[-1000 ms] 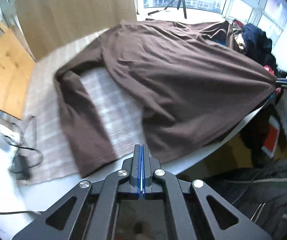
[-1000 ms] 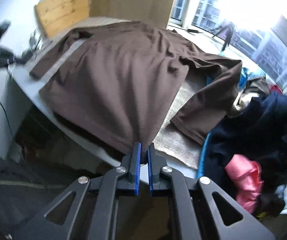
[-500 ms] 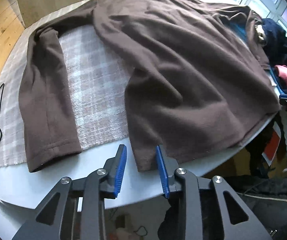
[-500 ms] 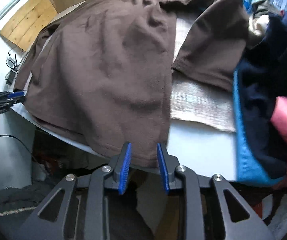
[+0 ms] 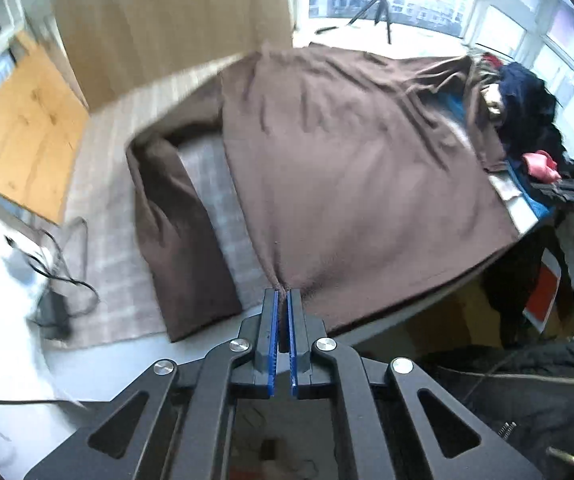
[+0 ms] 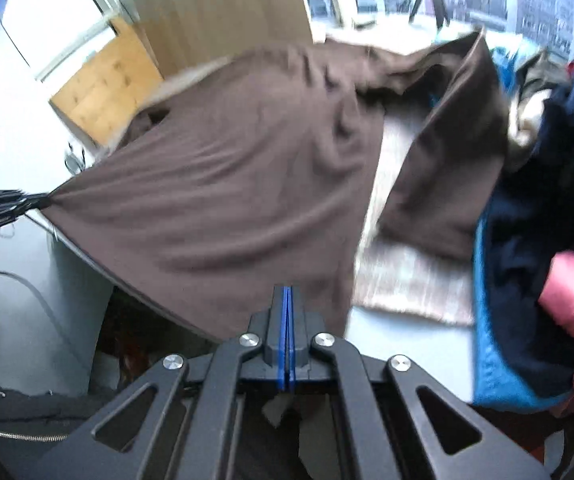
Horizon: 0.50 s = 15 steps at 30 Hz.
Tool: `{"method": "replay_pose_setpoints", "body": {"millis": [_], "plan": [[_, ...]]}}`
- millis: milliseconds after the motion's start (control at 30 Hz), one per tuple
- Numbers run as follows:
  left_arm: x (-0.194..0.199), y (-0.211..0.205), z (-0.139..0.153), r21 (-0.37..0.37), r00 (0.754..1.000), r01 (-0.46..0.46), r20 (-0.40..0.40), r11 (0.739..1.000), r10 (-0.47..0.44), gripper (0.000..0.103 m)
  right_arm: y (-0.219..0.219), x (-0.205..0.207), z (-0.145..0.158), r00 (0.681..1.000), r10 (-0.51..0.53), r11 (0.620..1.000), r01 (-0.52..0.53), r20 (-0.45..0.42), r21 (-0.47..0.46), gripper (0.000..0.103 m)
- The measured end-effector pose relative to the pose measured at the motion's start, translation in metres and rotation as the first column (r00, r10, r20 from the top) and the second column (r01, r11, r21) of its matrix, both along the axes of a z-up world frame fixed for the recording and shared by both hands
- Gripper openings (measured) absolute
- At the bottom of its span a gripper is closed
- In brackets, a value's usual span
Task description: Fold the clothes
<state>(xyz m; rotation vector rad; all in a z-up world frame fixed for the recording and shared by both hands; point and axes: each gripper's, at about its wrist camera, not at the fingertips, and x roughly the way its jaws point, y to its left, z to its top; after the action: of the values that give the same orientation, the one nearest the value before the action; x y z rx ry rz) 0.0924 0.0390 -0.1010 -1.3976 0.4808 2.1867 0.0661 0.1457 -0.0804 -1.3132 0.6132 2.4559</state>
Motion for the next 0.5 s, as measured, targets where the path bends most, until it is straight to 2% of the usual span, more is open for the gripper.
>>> {"method": "replay_pose_setpoints", "body": {"millis": [33, 100, 200, 233, 300, 367, 433, 500], "plan": [[0.0, 0.002, -0.004, -0.012, 1.0, 0.014, 0.0, 1.0, -0.014, 0.005, 0.001, 0.002, -0.004, 1.0, -0.016, 1.0, 0.015, 0.021, 0.011, 0.0], [0.004, 0.009, -0.032, -0.044, 0.998, 0.026, 0.06, 0.999, -0.024, 0.011, 0.002, 0.002, -0.015, 0.997, -0.039, 0.999, 0.038, 0.068, 0.004, 0.0], [0.008, 0.002, -0.086, -0.178, 0.991, 0.016, 0.137, 0.984, 0.008, 0.011, 0.0, -0.003, -0.024, 0.994, -0.04, 0.999, 0.042, 0.099, -0.022, 0.001], [0.008, -0.002, -0.094, -0.193, 0.989, 0.006, 0.147, 0.981, 0.023, 0.011, -0.001, -0.005, -0.027, 0.993, -0.04, 0.999, 0.044, 0.11, -0.03, 0.001], [0.004, -0.009, -0.098, -0.182, 0.987, -0.026, 0.153, 0.983, 0.054, 0.011, -0.002, -0.009, -0.033, 0.991, -0.04, 0.998, 0.047, 0.13, -0.047, 0.008], [-0.001, -0.011, -0.091, -0.163, 0.989, -0.041, 0.132, 0.986, 0.063, 0.011, -0.003, -0.012, -0.038, 0.988, -0.04, 0.997, 0.05, 0.151, -0.064, 0.024], [-0.006, -0.011, -0.082, -0.142, 0.992, -0.045, 0.11, 0.989, 0.061, 0.011, -0.005, -0.016, -0.044, 0.984, -0.039, 0.995, 0.054, 0.172, -0.08, 0.028], [-0.011, -0.003, -0.078, -0.13, 0.994, -0.033, 0.101, 0.991, 0.046, 0.011, 0.004, -0.024, -0.035, 0.983, -0.053, 0.997, 0.062, 0.174, -0.045, 0.028]]}}
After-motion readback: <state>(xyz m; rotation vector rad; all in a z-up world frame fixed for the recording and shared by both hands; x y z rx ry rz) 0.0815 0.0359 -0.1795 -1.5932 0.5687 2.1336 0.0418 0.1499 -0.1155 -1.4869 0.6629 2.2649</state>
